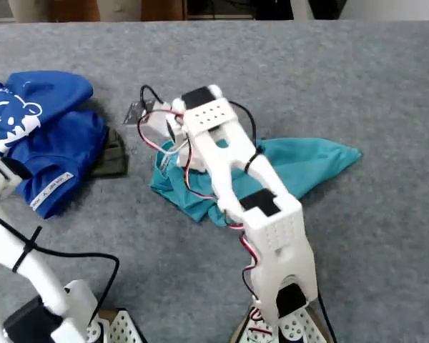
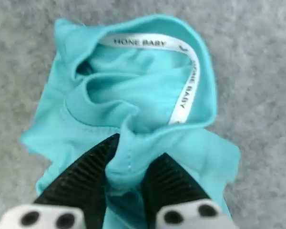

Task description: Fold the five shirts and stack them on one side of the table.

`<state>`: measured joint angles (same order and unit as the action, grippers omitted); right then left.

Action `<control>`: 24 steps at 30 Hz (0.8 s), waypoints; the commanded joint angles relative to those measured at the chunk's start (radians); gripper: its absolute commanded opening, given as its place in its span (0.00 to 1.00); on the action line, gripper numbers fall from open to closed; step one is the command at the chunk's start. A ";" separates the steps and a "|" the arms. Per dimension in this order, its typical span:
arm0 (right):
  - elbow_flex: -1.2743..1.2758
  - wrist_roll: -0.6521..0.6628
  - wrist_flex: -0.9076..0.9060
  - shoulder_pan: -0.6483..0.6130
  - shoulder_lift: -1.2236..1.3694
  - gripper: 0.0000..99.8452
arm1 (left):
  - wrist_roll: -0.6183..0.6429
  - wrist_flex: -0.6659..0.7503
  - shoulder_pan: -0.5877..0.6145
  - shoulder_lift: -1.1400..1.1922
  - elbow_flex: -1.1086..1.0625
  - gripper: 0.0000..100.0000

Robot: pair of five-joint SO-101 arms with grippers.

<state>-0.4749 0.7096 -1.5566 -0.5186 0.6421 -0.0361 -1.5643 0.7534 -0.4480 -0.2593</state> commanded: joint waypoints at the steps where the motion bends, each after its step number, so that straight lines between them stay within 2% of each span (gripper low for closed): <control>1: -0.243 -0.018 -0.176 0.025 0.004 0.00 | -0.006 0.014 0.009 -0.047 -0.026 0.27; 3: -0.354 -0.031 -0.235 0.022 0.001 0.00 | -0.006 0.012 0.009 -0.050 -0.035 0.27; 7: -0.469 -0.153 -0.232 0.007 -0.094 0.00 | -0.006 0.012 0.011 -0.050 -0.040 0.27; 13: -0.581 -0.206 -0.218 -0.196 -0.312 0.00 | 0.000 -0.008 0.011 -0.048 -0.041 0.27; 19: -0.809 -0.325 -0.011 -0.337 -0.432 0.00 | 0.003 -0.011 0.014 -0.047 -0.041 0.27; 22: -0.881 -0.384 0.107 -0.337 -0.450 0.00 | 0.003 -0.011 0.014 -0.050 -0.041 0.27; 24: -0.901 -0.390 0.112 -0.289 -0.460 0.00 | 0.003 -0.012 0.014 -0.050 -0.041 0.27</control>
<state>-1.3065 0.3475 -1.5044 -0.8408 0.2371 -0.0361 -1.5689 0.7534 -0.4680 -0.3053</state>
